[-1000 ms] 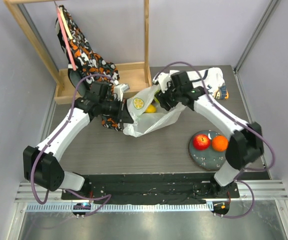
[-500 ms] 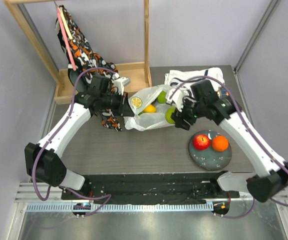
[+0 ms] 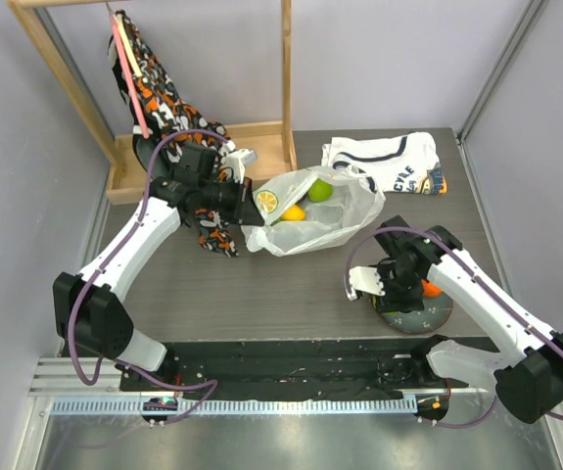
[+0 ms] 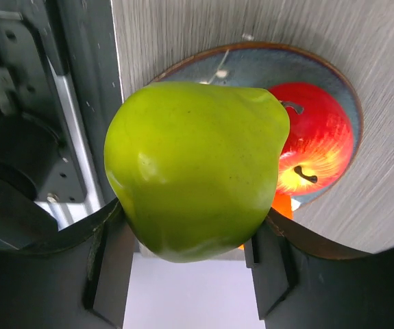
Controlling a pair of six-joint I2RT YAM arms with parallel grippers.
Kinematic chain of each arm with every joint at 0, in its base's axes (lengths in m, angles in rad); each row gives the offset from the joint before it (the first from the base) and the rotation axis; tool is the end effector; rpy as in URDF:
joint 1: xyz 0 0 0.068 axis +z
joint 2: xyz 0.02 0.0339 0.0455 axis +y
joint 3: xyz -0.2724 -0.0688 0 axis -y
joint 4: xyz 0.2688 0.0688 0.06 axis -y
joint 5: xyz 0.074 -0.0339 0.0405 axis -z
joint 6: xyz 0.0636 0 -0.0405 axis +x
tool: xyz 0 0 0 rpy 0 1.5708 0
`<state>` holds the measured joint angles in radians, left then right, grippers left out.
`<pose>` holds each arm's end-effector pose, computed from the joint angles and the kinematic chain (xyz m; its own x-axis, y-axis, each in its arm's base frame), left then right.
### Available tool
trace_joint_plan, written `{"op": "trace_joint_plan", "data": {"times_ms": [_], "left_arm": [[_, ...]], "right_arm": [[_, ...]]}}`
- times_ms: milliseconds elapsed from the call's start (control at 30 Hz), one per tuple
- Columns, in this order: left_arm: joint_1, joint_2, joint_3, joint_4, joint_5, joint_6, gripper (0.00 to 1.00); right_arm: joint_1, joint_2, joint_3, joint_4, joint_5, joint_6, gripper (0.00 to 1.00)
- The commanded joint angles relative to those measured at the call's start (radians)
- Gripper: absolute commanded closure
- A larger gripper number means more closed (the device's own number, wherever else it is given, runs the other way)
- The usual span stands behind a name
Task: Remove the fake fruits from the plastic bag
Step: Place the fake fruit on the plate.
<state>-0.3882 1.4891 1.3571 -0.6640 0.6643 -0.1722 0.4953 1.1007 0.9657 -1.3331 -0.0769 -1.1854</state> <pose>0.3174 -0.1722 0.3204 -0.7711 0.1696 -0.6137 0.5736 0.6035 -0.5539 0.1606 0.0923 0.2429 0.1165 -0.9871 -0.1093 -0.9917 -0.1097 -0.0663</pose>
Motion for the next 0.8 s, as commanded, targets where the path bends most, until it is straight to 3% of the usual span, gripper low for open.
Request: {"op": "trace_joint_plan", "data": {"times_ms": [0, 200, 467, 767], "left_arm": [[-0.005, -0.029, 0.008, 0.023, 0.014, 0.014, 1.0], [-0.005, -0.039, -0.004, 0.021, 0.021, 0.013, 1.0], [-0.005, -0.039, 0.0, 0.023, 0.029, 0.011, 1.0], [-0.005, -0.03, 0.007, 0.03, 0.046, 0.002, 1.0]], "right_arm": [[0.005, -0.012, -0.022, -0.1, 0.087, -0.129, 0.6], [0.017, -0.024, -0.15, 0.015, 0.221, -0.174, 0.53], [0.045, -0.055, -0.22, 0.098, 0.279, -0.161, 0.29], [0.046, -0.085, -0.161, 0.04, 0.278, -0.1, 0.23]]}}
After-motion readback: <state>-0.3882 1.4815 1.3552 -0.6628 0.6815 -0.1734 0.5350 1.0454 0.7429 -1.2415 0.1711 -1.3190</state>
